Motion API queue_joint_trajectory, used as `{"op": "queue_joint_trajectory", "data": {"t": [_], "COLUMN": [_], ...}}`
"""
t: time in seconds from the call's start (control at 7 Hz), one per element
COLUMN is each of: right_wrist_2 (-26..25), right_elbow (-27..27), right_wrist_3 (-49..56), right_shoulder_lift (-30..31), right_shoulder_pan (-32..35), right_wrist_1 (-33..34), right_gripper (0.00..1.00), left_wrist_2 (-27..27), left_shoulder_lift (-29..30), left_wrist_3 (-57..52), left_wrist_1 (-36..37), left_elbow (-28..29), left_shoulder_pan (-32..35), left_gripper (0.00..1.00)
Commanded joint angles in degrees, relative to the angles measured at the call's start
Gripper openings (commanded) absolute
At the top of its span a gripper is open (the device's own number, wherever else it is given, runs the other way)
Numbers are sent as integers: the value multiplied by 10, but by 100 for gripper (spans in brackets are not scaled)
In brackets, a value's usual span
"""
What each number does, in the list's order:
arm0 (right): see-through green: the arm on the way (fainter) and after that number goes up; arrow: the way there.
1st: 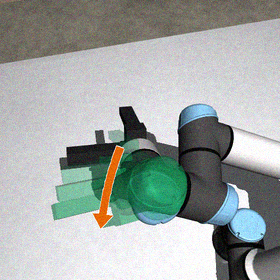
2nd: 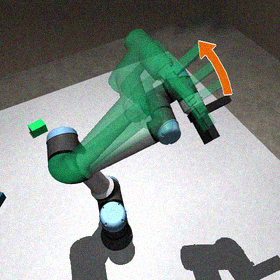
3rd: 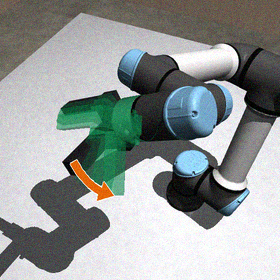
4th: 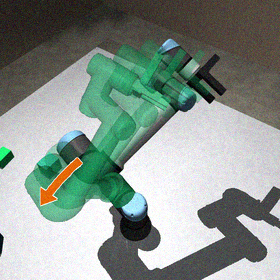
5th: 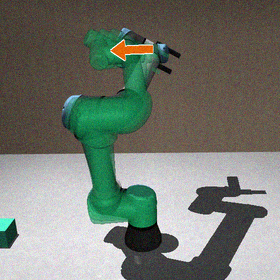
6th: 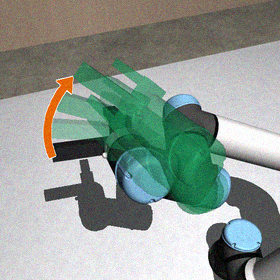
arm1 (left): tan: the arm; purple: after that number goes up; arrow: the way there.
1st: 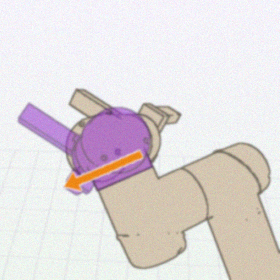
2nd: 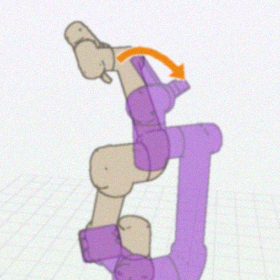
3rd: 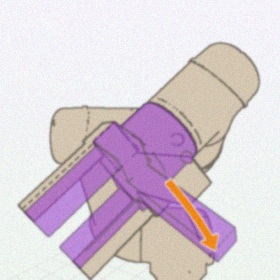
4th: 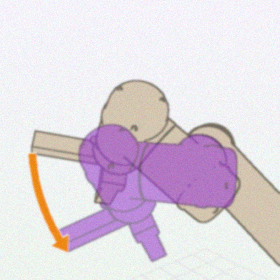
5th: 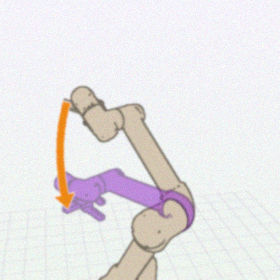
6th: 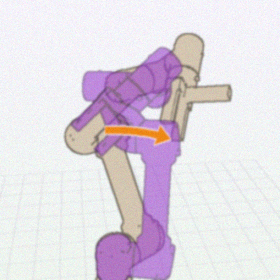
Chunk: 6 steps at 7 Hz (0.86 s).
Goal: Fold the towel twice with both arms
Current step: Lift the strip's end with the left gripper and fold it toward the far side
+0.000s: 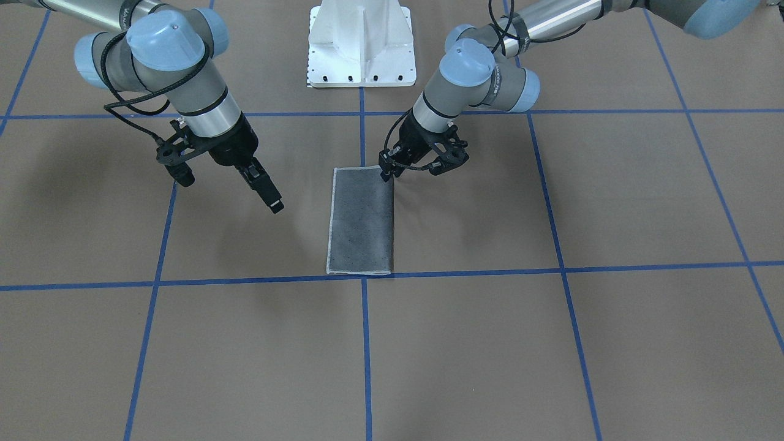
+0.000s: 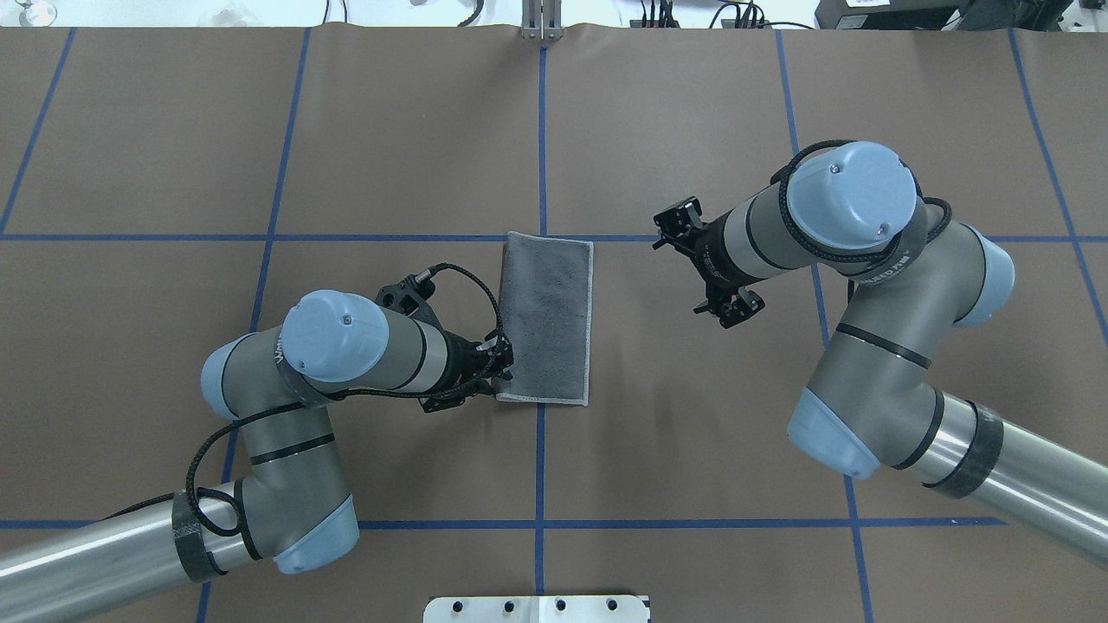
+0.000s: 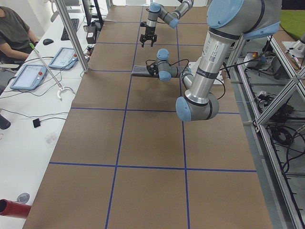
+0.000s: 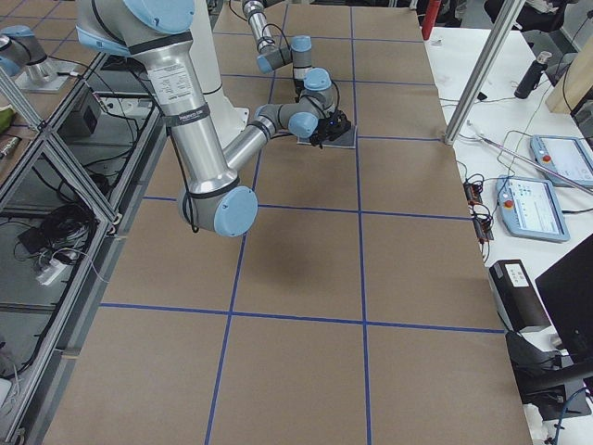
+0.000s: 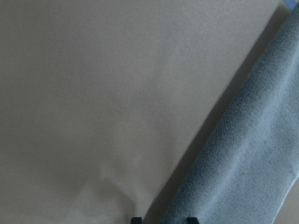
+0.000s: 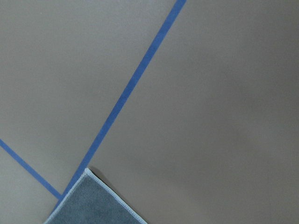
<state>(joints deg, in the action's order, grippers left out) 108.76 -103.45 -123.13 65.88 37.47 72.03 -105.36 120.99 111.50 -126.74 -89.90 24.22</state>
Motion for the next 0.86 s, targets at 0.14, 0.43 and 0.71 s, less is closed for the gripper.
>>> {"op": "queue_joint_trajectory", "data": {"t": [0.14,0.43,0.71], "right_wrist_2": [2,1,1], "right_elbow": [3,10,11], "right_wrist_3": [8,18,18], "right_shoulder_lift": [15,15,16], "right_shoulder_pan": [3,2,2], "right_wrist_1": [0,-1,-1], "right_gripper": [100,100,100], "left_wrist_2": [8,8,6], "left_shoulder_lift": [0,4,5], "left_wrist_3": [0,25,57], "left_wrist_1": [0,1,3], "left_elbow": [1,0,-32], "left_shoulder_pan": [-4,-5,-5], "left_gripper": [7,0,0]}}
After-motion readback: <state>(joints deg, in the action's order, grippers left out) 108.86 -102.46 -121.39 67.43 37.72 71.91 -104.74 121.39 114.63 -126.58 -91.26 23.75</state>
